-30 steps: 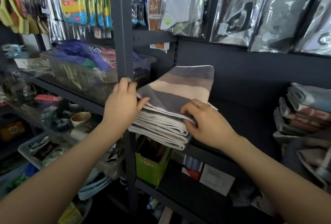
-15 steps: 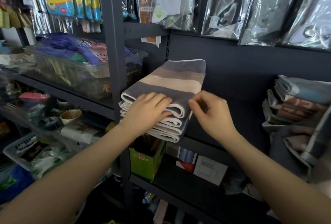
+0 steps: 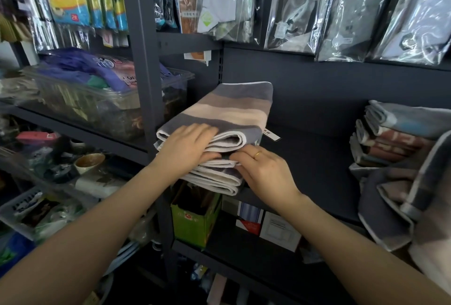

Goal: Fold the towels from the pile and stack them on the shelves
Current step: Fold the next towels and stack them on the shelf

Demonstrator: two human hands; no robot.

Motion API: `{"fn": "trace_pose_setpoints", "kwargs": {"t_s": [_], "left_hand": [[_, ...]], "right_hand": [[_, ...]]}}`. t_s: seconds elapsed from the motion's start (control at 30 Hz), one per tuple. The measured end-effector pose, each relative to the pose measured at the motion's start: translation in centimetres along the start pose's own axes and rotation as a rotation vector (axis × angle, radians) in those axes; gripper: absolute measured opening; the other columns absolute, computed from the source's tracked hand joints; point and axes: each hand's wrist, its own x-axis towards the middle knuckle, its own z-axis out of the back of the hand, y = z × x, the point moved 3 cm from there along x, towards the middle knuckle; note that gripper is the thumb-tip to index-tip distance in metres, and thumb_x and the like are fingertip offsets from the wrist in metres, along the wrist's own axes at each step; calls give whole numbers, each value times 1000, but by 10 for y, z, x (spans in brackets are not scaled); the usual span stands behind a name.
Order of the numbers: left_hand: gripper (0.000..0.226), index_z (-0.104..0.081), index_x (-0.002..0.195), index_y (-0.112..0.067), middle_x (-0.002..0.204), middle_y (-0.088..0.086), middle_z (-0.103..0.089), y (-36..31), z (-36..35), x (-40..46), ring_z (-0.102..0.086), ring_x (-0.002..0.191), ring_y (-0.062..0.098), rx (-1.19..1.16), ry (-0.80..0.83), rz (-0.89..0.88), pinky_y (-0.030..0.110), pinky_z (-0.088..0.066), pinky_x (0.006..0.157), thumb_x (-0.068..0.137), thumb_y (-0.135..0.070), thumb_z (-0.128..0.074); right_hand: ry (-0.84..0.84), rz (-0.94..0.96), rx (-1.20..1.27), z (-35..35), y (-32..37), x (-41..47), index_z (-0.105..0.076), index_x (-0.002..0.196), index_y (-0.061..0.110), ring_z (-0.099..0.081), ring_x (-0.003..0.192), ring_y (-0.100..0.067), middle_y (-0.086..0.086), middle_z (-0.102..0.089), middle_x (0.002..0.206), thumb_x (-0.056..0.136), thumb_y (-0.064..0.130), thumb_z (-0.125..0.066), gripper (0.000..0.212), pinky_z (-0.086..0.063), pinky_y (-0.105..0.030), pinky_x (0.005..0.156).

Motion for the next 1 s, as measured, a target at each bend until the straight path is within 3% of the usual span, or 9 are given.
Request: {"fn": "trace_pose_setpoints", "kwargs": {"t_s": [0.17,0.33,0.4,0.47,0.5,0.6,0.7,0.87,1.0], "left_hand": [[36,-48,113,-18,100,7,-65,14,-3,-10,-60,86,27,83,-70,-21,34,-50,67,78,-11,-52],[39,-47,114,-16,99,9,-66,13,3,-13,-64,85,27,37,-6,-27,33,-52,70,77,-19,-56],[39,-46,115,-16,100,9,-67,21,6,-20,-64,89,26,29,21,6,34,-52,74,78,-21,-58],[33,-47,115,-16,102,9,-67,30,9,-28,-55,97,21,47,13,-2,34,-50,77,82,-17,-52],[37,-47,115,-16,104,10,-67,33,11,-30,-50,99,20,50,12,-13,35,-50,78,80,-9,-53],[45,-50,113,-17,106,8,-66,42,24,-23,-47,104,22,79,22,-38,38,-48,82,73,2,-45],[41,-60,105,-13,102,8,-67,45,31,-16,-52,102,25,102,39,-43,37,-40,86,73,1,-40],[41,-71,90,-8,90,6,-69,35,28,-29,-66,80,27,-101,190,77,38,-54,69,71,-20,-37],[52,-63,71,-5,71,7,-61,18,37,8,-57,72,25,-174,101,328,29,-41,58,87,-40,-29]], "right_hand": [[-48,-15,21,6,-7,-4,-68,81,10,-61,62,-21,-5,-64,76,85,15,-57,14,-50,-32,47],[9,-260,181,14,-19,-13,-53,84,18,-48,66,-4,4,-57,79,82,46,-53,28,-43,-20,50],[16,-253,199,17,-26,-11,-48,104,22,-46,83,-1,4,-53,102,81,38,-57,30,-43,-14,61],[88,-149,161,14,-30,-3,-47,124,21,-47,102,-8,4,-48,122,78,23,-66,50,-46,-21,76],[116,-94,131,12,-32,3,-50,126,19,-47,103,-11,3,-50,124,77,18,-68,53,-45,-23,79],[72,-4,78,9,-32,19,-65,107,12,-53,88,-16,-1,-65,105,75,12,-66,31,-49,-27,73],[49,-43,125,9,-29,25,-66,98,11,-56,84,-18,-1,-67,96,77,12,-64,22,-49,-29,70],[236,4,352,13,-24,13,-67,104,11,-56,93,-14,3,-66,103,89,35,-49,34,-43,-25,85],[78,-192,484,22,-31,34,-68,95,8,-56,93,-10,2,-67,96,94,29,-33,41,-41,-22,85]]}}
